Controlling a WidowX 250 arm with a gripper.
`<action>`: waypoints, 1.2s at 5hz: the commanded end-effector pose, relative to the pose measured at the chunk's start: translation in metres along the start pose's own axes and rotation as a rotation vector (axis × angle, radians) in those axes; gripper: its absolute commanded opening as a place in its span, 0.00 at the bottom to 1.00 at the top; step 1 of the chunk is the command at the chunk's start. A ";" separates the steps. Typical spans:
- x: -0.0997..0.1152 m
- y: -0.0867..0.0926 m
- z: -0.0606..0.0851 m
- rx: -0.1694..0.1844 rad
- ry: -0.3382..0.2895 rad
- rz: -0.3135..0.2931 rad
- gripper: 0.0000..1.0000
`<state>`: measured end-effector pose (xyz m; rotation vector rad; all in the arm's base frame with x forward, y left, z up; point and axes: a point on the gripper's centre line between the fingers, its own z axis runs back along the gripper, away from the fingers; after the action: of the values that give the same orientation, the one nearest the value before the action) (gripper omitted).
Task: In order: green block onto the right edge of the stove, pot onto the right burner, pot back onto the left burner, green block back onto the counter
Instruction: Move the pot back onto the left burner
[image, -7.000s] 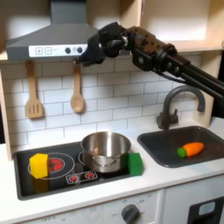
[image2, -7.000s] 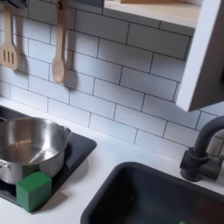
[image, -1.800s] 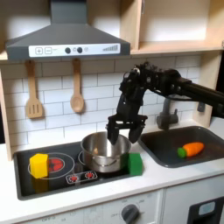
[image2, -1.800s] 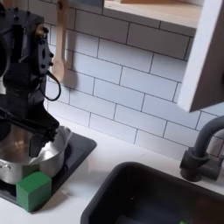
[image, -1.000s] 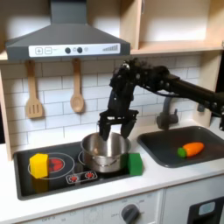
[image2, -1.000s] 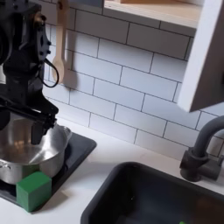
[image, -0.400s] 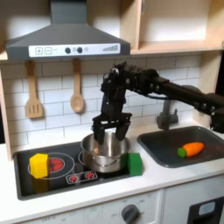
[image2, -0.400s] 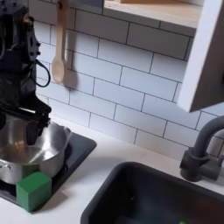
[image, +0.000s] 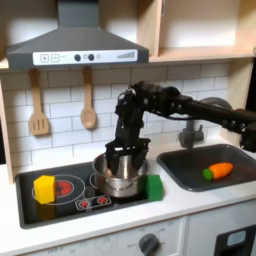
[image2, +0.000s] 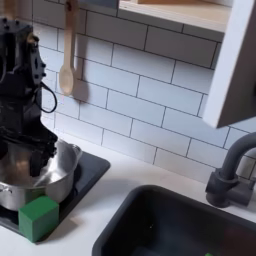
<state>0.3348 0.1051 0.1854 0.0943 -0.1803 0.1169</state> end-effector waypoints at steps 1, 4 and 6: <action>0.003 -0.010 -0.006 -0.009 -0.009 -0.030 1.00; 0.005 -0.007 -0.019 -0.010 0.027 0.001 1.00; 0.007 -0.004 -0.025 -0.015 0.050 0.006 1.00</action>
<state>0.3460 0.1098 0.1617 0.0802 -0.1287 0.1355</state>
